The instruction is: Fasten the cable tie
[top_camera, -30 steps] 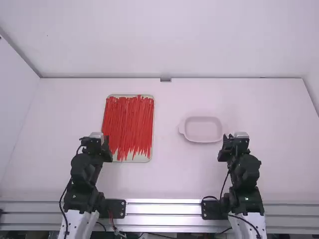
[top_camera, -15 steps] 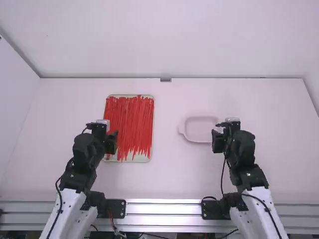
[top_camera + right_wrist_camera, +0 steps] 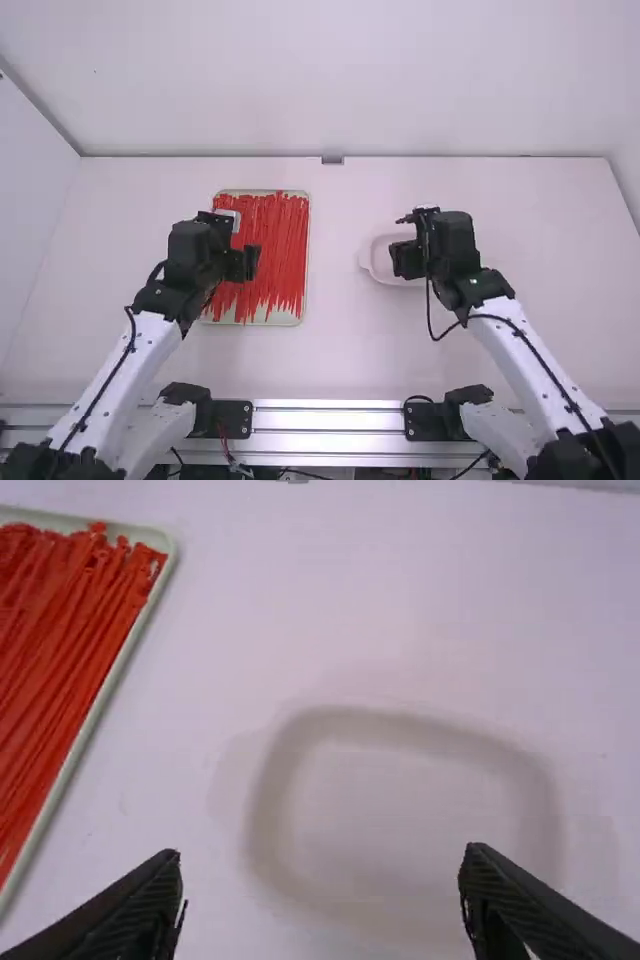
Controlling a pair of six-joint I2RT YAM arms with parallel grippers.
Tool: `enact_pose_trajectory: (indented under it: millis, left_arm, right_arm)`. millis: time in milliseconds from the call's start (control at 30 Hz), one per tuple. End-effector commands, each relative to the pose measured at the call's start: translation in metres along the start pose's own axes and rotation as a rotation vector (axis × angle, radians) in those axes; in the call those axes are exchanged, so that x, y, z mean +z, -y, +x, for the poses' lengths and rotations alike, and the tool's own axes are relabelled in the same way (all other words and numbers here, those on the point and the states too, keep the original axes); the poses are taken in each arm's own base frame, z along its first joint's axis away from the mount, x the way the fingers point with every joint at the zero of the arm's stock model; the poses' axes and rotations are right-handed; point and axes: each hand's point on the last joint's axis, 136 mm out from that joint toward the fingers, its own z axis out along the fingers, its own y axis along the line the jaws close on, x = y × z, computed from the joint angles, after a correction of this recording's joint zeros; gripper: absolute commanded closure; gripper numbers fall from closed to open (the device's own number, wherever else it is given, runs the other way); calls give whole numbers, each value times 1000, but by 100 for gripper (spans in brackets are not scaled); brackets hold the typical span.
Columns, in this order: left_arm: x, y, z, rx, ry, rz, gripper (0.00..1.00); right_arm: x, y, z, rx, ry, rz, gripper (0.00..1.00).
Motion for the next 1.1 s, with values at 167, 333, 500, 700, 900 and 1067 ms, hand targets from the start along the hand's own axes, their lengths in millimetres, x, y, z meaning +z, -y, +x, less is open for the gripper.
enact_pose_trajectory:
  millis: [167,333,500,700,900,1067]
  left_arm:
    - [14,6,-35,-4,-14,29,14]
    - [24,-1,-53,-42,-55,-29,7]
    - [32,4,-63,-21,-87,-18,4]
    - [47,3,-77,-27,-99,-19,1]
    - [63,1,-81,-18,-127,-22,1]
    - [76,1,-90,-20,-136,-20,1]
  right_arm:
    - [5,-18,-22,13,-46,-45,14]
    - [1,-30,-29,-6,-76,-70,7]
    - [-1,-35,-29,4,-105,-79,4]
    - [-1,-32,-25,1,-139,-50,2]
    - [-1,-24,-22,6,-152,-12,2]
    - [-4,-12,-23,67,-151,3,2]
